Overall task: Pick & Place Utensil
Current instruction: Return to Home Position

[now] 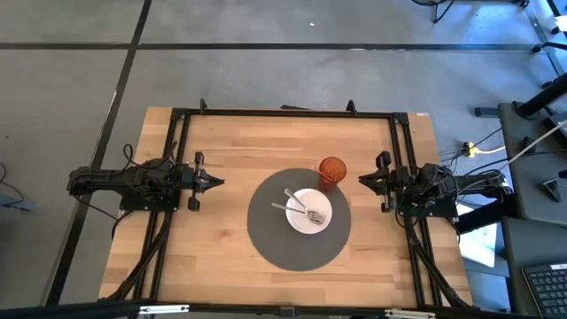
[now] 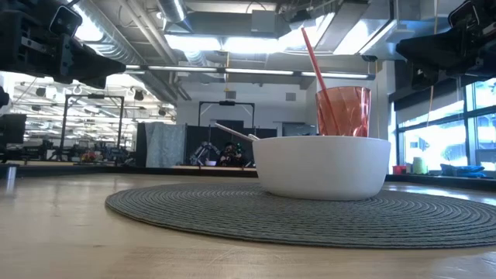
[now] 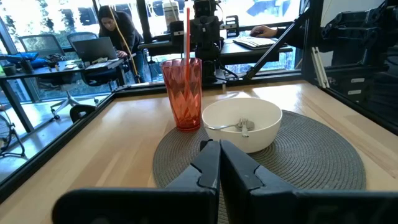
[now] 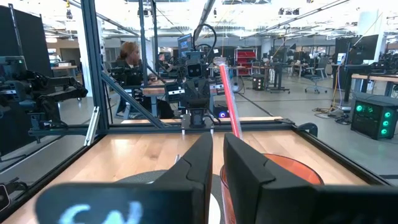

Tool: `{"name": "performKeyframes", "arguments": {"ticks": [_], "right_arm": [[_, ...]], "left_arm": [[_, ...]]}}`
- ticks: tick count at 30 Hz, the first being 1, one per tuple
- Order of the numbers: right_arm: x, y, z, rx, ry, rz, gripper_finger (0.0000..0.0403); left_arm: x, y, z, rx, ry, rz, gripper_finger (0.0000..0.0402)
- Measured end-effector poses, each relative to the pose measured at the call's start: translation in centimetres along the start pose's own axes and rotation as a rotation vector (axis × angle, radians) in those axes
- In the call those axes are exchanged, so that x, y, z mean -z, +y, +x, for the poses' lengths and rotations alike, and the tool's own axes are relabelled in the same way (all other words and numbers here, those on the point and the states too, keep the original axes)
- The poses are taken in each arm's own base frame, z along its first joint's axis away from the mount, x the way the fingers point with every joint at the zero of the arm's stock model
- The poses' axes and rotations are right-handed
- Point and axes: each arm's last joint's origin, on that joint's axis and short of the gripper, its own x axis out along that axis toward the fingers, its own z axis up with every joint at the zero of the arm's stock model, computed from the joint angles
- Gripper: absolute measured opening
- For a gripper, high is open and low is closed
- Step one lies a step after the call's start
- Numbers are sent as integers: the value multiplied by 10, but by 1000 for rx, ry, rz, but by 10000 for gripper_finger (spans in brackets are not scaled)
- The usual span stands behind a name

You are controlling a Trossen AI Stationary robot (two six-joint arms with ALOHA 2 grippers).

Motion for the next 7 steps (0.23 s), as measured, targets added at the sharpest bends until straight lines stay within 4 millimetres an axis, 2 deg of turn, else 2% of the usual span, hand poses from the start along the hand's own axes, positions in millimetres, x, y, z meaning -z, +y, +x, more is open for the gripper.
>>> {"name": "performKeyframes", "arguments": {"ticks": [7], "right_arm": [[0,0,0,0,0,-1,42]], "left_arm": [[0,0,0,0,0,0,2]]}}
